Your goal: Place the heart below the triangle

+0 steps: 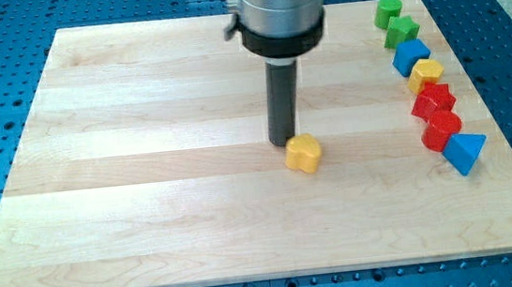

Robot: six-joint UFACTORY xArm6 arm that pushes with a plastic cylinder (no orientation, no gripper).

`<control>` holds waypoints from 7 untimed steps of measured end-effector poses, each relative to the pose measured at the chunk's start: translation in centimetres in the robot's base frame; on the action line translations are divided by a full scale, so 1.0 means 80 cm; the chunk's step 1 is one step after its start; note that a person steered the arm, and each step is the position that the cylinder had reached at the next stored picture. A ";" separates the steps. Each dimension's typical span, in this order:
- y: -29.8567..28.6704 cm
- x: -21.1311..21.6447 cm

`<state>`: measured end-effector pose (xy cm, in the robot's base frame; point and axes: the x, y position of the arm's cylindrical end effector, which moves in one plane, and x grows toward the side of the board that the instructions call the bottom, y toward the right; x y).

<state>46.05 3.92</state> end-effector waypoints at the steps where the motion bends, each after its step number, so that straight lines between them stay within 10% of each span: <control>1: 0.015 0.022; 3: -0.021 0.084; 7: 0.143 0.167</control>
<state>59.44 15.34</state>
